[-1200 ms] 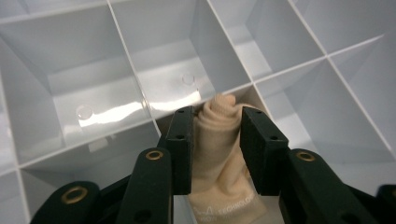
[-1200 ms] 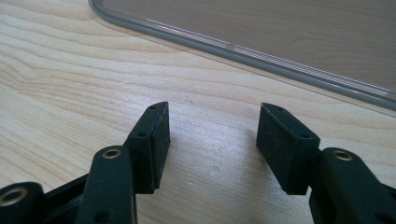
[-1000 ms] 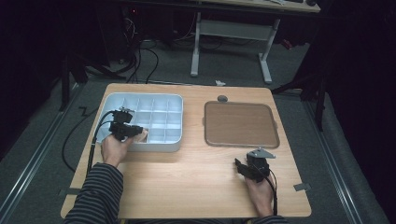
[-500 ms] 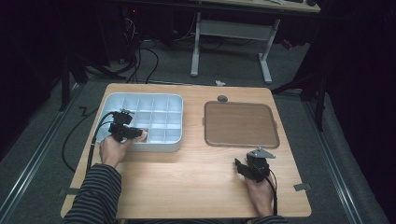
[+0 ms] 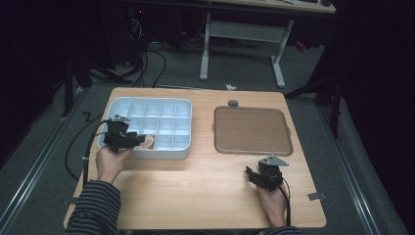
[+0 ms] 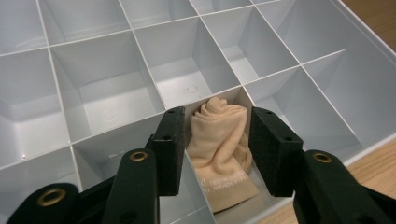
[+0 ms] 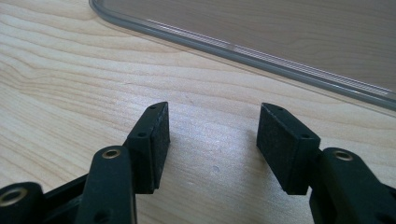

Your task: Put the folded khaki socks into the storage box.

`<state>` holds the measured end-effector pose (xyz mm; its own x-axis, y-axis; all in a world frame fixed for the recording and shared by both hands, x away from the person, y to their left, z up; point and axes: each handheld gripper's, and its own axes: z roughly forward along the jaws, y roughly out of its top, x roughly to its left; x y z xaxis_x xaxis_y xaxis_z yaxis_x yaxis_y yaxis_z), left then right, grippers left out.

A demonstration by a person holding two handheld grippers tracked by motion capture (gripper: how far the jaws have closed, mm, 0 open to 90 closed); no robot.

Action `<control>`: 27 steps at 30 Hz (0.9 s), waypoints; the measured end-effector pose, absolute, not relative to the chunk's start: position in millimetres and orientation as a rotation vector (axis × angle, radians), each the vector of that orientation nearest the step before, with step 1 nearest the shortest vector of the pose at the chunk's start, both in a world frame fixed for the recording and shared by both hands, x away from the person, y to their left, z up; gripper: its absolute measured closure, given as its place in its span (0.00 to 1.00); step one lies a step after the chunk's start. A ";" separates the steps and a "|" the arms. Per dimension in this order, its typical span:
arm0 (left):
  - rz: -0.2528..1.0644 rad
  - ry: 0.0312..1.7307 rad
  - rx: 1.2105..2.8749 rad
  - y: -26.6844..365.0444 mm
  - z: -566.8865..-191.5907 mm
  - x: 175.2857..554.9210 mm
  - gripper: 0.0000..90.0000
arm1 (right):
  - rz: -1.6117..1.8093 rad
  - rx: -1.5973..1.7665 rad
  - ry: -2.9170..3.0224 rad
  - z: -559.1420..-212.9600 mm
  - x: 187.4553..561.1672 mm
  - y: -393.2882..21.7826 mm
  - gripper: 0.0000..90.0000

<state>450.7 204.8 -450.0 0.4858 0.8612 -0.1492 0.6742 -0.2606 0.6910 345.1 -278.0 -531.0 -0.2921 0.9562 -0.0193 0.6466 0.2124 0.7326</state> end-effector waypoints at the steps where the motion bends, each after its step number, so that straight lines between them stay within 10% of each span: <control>1: 0.342 1.259 2.016 205.6 -449.8 448.3 0.63 | 0.863 1.480 2.017 -531.0 345.1 -278.0 0.49; 27: 0.325 1.239 1.909 228.4 -452.9 407.2 0.55 | 0.863 1.480 2.018 -531.0 345.1 -278.0 0.49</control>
<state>407.2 228.4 -452.9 0.4828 0.8511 -0.2063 0.6399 -0.1820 0.7466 345.1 -278.0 -531.0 -0.2925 0.9561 -0.0196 0.6466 0.2128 0.7326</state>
